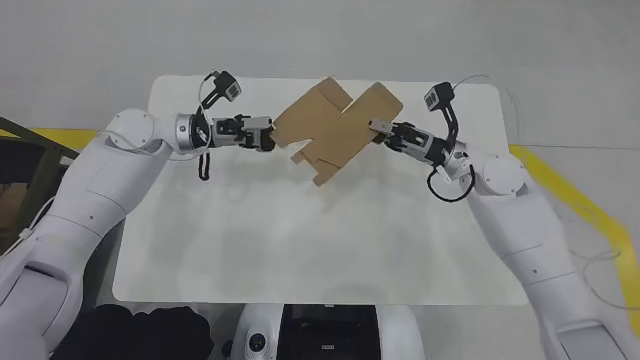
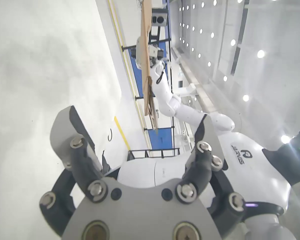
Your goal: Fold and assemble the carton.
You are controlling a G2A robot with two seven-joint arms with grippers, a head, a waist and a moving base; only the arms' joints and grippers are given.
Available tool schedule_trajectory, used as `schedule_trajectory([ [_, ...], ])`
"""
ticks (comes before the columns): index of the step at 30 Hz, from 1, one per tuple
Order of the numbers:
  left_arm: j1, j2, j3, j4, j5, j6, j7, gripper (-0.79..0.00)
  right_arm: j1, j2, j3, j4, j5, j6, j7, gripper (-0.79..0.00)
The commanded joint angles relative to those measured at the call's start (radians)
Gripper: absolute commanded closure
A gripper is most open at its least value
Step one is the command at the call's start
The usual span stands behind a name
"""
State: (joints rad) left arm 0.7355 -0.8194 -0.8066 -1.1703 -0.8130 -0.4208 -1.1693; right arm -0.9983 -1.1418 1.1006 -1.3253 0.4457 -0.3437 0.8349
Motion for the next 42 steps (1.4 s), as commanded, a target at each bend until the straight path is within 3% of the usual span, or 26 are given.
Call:
schedule_trajectory([
  [1,0.023,0.000,-0.011,-0.023,0.013,0.018,0.071,-0.785,-0.040,0.004,0.016,-0.062,-0.023,0.035,-0.061,0.000],
  [6,0.067,-0.006,-0.036,-0.061,-0.018,0.066,0.193,-0.785,-0.126,0.005,0.031,-0.173,-0.052,0.111,-0.205,0.000],
  [12,0.099,-0.011,-0.066,-0.094,-0.014,0.098,0.263,-0.785,-0.191,0.002,0.030,-0.255,-0.098,0.160,-0.335,0.000],
  [22,0.118,-0.029,-0.084,-0.143,0.038,0.129,0.322,-0.785,-0.226,-0.007,0.024,-0.288,-0.128,0.183,-0.405,0.000],
  [33,0.115,-0.059,-0.085,-0.122,0.010,0.177,0.305,-0.785,-0.249,-0.013,0.029,-0.315,-0.163,0.187,-0.433,0.000],
  [37,0.112,-0.069,-0.091,-0.110,0.004,0.187,0.297,-0.508,-0.249,-0.017,0.024,-0.321,-0.173,0.184,-0.437,0.000],
  [38,0.111,-0.071,-0.092,-0.108,0.003,0.188,0.295,-0.400,-0.249,-0.018,0.023,-0.321,-0.174,0.184,-0.439,0.000],
  [42,0.110,-0.079,-0.099,-0.102,0.009,0.189,0.293,-0.317,-0.250,-0.021,0.023,-0.323,-0.183,0.185,-0.439,0.000],
])
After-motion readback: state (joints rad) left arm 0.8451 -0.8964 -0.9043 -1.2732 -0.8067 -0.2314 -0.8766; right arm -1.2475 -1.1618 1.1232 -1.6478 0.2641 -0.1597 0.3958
